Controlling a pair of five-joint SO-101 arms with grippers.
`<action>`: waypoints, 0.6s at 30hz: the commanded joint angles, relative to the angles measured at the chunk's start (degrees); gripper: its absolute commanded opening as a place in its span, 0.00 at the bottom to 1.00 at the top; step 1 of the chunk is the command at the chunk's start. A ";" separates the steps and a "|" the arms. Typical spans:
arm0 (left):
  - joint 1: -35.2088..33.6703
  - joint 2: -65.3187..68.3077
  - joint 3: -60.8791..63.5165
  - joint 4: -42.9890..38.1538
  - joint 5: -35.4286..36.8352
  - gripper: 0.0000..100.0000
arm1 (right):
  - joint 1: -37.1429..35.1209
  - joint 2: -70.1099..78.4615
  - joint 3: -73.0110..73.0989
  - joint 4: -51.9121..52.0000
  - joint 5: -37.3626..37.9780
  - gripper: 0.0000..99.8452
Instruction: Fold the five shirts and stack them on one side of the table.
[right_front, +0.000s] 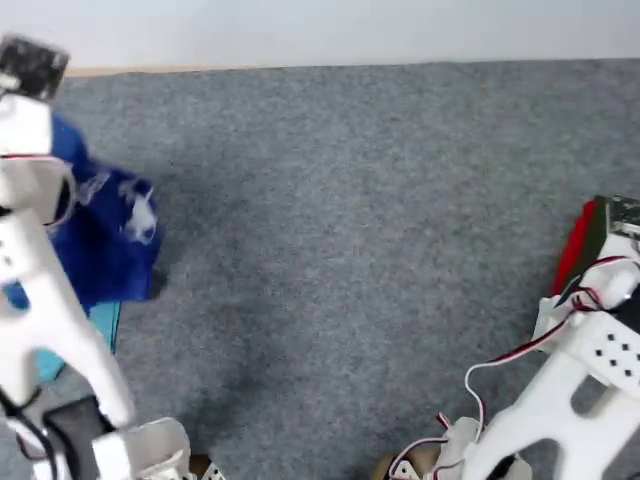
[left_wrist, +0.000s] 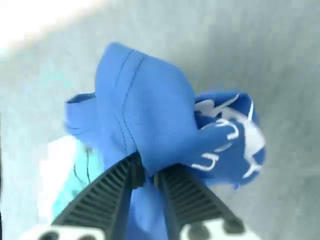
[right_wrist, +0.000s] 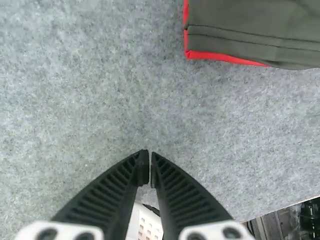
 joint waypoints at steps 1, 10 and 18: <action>11.25 -5.54 -6.46 0.53 6.33 0.00 | -0.66 -1.45 -0.44 2.33 -0.44 0.01; 31.12 -5.63 -6.55 1.05 17.41 0.00 | -0.92 -1.45 -0.44 2.42 -0.44 0.01; 22.77 4.22 22.46 0.35 14.95 0.16 | -5.85 -0.92 -0.53 2.24 -0.35 0.01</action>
